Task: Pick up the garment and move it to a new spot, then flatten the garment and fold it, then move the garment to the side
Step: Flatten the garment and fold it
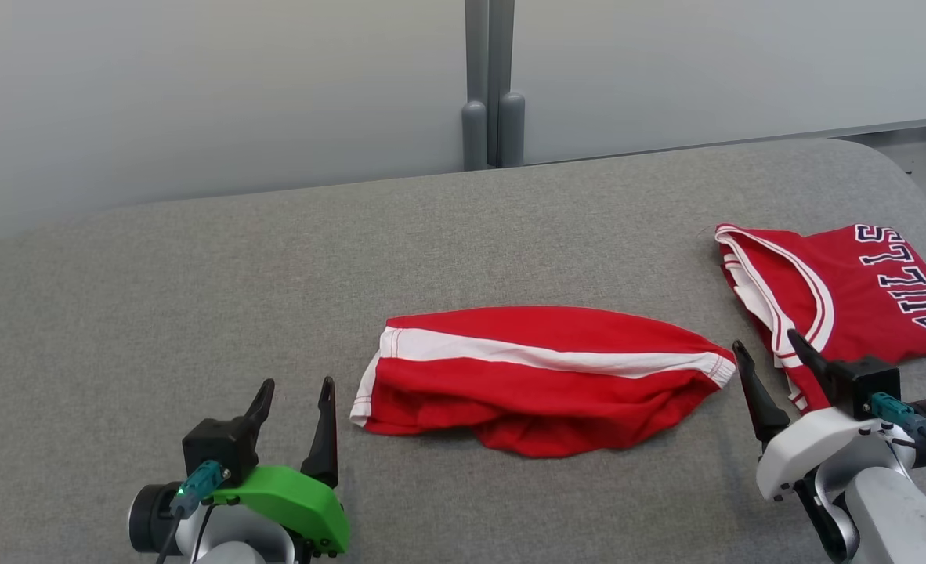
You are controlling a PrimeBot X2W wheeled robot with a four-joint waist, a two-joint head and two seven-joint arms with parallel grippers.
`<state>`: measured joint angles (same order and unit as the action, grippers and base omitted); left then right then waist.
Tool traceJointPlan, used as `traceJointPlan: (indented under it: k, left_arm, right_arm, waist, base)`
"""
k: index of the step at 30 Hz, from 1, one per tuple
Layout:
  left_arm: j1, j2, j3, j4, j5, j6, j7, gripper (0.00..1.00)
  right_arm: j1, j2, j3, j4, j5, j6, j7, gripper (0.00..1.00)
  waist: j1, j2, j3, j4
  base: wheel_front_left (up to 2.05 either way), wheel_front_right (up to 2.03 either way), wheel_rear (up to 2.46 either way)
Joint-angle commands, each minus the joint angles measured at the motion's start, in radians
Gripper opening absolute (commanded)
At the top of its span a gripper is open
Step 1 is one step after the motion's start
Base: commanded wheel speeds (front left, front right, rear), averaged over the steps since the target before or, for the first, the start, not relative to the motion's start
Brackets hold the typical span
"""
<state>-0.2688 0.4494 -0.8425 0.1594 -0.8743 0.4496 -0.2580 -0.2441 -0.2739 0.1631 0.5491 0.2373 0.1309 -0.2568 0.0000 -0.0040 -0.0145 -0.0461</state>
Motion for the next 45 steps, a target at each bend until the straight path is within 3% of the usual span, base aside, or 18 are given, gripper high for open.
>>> traceJointPlan:
  k: [1,15,28,45]
  left_arm:
    - [0.018,0.003,0.009,-0.006,0.007,0.006,-0.008,1.00]
    - [0.141,-0.021,0.158,-0.054,0.092,-0.009,-0.007,1.00]
    - [0.249,-0.063,0.253,-0.075,0.171,-0.044,-0.007,1.00]
    - [0.263,-0.083,0.305,-0.079,0.221,-0.070,-0.007,1.00]
  right_arm:
    - [0.018,0.010,-0.012,-0.028,-0.013,0.000,0.001,1.00]
    - [0.112,0.148,-0.101,-0.331,-0.109,0.000,0.074,1.00]
    - [0.182,0.206,-0.118,-0.428,-0.141,0.000,0.107,1.00]
    - [0.179,0.219,-0.119,-0.449,-0.143,0.000,0.122,1.00]
  waist:
    - [0.0000,0.0040,-0.006,-0.005]
    - [0.0000,0.0040,-0.036,-0.001]
    - [0.0000,0.0040,-0.043,0.015]
    - [0.0000,0.0040,-0.038,0.015]
  base:
    - [0.00,0.00,0.00]
    - [0.00,0.00,0.00]
    - [0.00,0.00,0.00]
    - [0.00,0.00,0.00]
